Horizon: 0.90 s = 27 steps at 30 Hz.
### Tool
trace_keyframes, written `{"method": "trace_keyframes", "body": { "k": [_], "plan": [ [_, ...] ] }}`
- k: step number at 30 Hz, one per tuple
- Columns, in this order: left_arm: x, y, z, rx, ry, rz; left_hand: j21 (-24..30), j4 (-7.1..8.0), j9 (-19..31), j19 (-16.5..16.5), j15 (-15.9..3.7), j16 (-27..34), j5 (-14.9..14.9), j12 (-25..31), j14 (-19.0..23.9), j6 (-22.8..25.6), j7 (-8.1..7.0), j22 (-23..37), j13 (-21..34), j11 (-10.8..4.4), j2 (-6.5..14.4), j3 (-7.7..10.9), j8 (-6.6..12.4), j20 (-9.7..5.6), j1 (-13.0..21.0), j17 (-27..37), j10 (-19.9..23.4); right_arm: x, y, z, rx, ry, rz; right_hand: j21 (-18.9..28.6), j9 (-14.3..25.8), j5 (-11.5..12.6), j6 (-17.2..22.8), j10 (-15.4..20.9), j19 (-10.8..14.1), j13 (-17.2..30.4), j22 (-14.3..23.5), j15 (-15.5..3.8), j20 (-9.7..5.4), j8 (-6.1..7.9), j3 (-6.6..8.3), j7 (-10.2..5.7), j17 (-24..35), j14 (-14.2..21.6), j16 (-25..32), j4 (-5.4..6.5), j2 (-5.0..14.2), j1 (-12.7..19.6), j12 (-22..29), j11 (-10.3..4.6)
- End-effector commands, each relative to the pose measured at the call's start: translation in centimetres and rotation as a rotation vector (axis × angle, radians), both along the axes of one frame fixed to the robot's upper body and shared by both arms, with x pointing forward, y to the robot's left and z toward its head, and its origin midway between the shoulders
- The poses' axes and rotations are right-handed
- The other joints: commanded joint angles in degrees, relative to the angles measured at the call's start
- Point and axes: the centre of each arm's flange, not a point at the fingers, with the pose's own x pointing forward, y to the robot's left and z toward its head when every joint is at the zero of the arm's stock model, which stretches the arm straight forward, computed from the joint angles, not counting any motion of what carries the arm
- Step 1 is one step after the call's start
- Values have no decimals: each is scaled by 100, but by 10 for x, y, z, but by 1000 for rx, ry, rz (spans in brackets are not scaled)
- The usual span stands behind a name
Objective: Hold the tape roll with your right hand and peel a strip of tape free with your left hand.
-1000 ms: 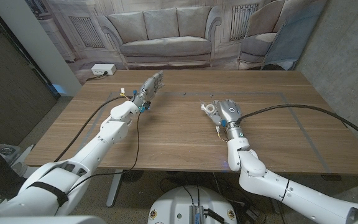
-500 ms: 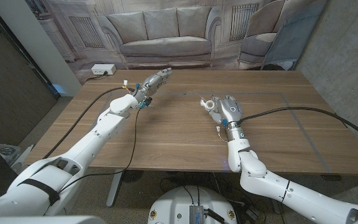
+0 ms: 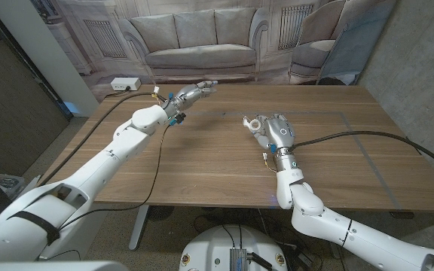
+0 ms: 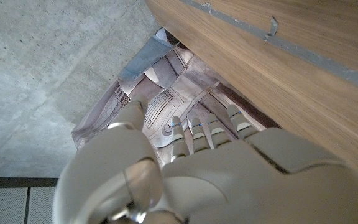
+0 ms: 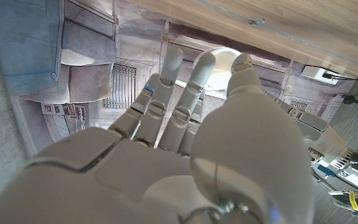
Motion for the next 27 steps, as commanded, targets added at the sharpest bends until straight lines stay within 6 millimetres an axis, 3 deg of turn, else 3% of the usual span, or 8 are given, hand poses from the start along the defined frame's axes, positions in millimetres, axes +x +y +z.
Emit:
{"method": "trace_keyframes", "body": {
  "k": [1,4,6,9,19,27],
  "plan": [
    [-19,-8,17,169,-79,22,-26,-60,14,61,26,-58,-7,-26,-70,49,-59,12,26,-4,-94,26,-17,40,255,21,7,-3,-2,-2,11,-12,9,43,443,9,2007,23,8,0,32,-774,-142,510,-37,-332,14,75,-24,9,354,288,34,-16],
    [-23,-9,20,190,-92,23,-35,-68,17,77,22,-92,-1,-47,-123,65,-162,10,29,12,-207,21,-37,25,406,14,-12,-4,-2,-3,16,-14,13,59,438,6,2008,29,0,-3,38,-773,-148,510,-42,-332,14,81,-28,13,355,287,38,-15],
    [-26,-10,22,216,-108,33,-43,-48,22,83,106,-112,21,-75,-166,18,-125,11,33,93,-231,42,-79,82,546,18,-52,-4,-2,-3,20,-16,12,72,435,4,2010,34,-4,-11,43,-778,-146,511,-44,-328,18,91,-23,9,351,296,36,-6],
    [-28,-10,25,244,-120,38,-47,-43,26,95,107,-116,36,-86,-173,84,-238,12,36,96,-252,59,-71,66,661,20,-61,-4,-2,-3,25,-20,13,84,435,2,2005,31,-10,-11,48,-771,-143,509,-46,-322,23,85,-33,16,355,291,37,-10],
    [-34,-16,34,384,-154,57,-48,-71,36,182,50,-174,74,-158,-278,28,-479,7,43,-3,-401,96,-156,-54,1141,1,-190,-3,0,-3,34,-23,20,133,433,-5,2014,23,-26,2,65,-777,-147,518,-53,-336,21,98,-48,20,357,301,48,-12],
    [-42,-24,40,491,-225,104,-58,-53,46,232,-25,-232,93,-223,-419,-73,-530,4,49,-78,-565,70,-237,-157,1449,-20,-346,-2,1,-2,43,-40,22,171,432,-11,2011,21,-42,-3,78,-775,-152,520,-60,-333,33,107,-54,22,356,308,48,-17]
  ]
}}
